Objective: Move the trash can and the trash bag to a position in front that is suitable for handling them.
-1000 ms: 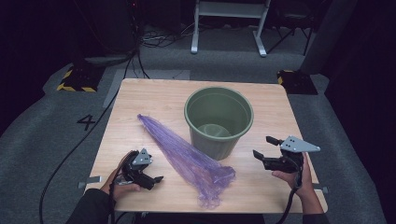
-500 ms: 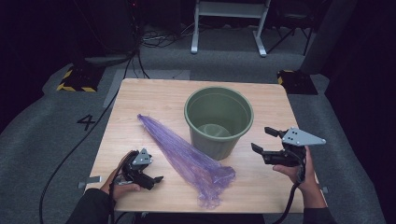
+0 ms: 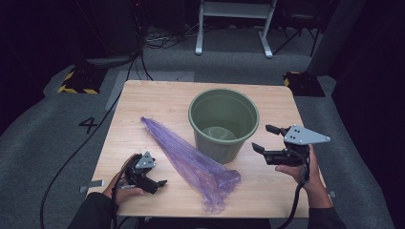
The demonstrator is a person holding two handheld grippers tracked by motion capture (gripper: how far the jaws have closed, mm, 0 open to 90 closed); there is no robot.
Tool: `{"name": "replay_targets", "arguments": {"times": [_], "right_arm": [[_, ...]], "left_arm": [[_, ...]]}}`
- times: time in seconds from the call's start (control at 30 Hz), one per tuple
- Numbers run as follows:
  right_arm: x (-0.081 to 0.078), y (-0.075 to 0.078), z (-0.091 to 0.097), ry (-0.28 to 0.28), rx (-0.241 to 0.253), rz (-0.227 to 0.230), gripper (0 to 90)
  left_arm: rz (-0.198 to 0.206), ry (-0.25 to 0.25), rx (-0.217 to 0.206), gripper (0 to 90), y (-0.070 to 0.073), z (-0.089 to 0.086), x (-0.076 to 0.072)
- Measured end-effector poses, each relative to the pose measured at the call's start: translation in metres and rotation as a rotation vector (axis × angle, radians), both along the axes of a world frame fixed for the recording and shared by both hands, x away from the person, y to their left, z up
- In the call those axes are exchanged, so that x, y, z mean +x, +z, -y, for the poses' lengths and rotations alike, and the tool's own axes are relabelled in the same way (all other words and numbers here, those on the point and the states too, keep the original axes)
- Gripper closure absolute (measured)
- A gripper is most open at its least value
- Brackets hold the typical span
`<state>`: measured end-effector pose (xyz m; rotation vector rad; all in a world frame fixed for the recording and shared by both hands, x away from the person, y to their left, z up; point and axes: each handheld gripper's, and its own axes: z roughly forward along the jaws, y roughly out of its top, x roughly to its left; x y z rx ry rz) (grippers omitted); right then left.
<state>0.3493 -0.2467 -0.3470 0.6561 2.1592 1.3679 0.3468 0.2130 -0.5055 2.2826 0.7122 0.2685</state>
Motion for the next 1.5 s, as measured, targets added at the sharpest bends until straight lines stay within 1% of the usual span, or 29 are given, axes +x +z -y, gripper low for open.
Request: {"name": "replay_targets", "arguments": {"times": [0.07,0.17,0.43,0.53,0.57,0.63,0.8,0.9,1.0,1.1,1.23,1.27,1.3,1.37,1.43,1.5], "right_arm": [[0.000,0.003,-0.003,0.012,0.003,-0.003,22.9],[0.000,0.007,-0.008,0.023,-0.008,0.008,22.9],[0.000,0.012,-0.026,0.053,-0.040,0.011,23.8],[-0.001,0.011,-0.031,0.047,-0.047,0.019,23.9],[-0.002,0.010,-0.031,0.055,-0.032,0.017,24.2],[-0.004,0.009,-0.031,0.057,-0.023,0.018,24.3],[-0.005,0.009,-0.032,0.046,-0.055,0.024,24.0],[-0.009,0.007,-0.029,0.054,-0.033,0.018,24.1],[-0.014,0.002,-0.029,0.059,-0.029,0.020,24.2],[-0.019,-0.004,-0.032,0.090,-0.024,0.007,24.5],[-0.023,-0.013,-0.041,0.133,-0.032,-0.013,25.2],[-0.024,-0.015,-0.043,0.138,-0.034,-0.021,25.1],[-0.025,-0.016,-0.045,0.129,-0.044,-0.010,25.6],[-0.026,-0.013,-0.047,0.114,-0.069,0.021,25.9],[-0.023,-0.009,-0.048,0.122,-0.050,0.024,26.1],[-0.020,-0.006,-0.051,0.123,-0.051,0.022,26.3]], "left_arm": [[0.000,0.000,0.000,3.5,0.000,0.000,0.000],[0.000,-0.002,0.000,3.6,0.000,0.000,0.000],[0.000,-0.002,-0.001,3.5,0.000,0.000,0.000],[0.000,-0.002,-0.001,3.6,0.000,0.000,0.000],[0.000,-0.002,0.000,3.6,0.000,0.000,0.000],[0.001,-0.003,-0.001,3.6,0.000,0.000,0.000],[0.001,-0.002,-0.001,3.6,0.000,0.000,0.000],[0.000,-0.002,-0.001,3.6,0.000,0.000,0.000],[0.001,-0.003,0.000,3.5,0.000,0.000,0.001],[0.000,-0.002,0.001,3.6,0.000,0.000,0.001],[0.000,-0.002,0.001,3.5,0.000,0.000,0.001],[0.000,-0.002,0.001,3.5,0.000,0.000,0.001],[0.000,-0.002,0.001,3.5,0.000,0.000,0.001],[0.000,-0.002,0.002,3.5,0.000,0.000,0.001],[0.000,-0.002,0.002,3.6,0.000,0.000,0.001],[0.000,-0.002,0.001,3.5,0.000,0.000,0.001]]}}
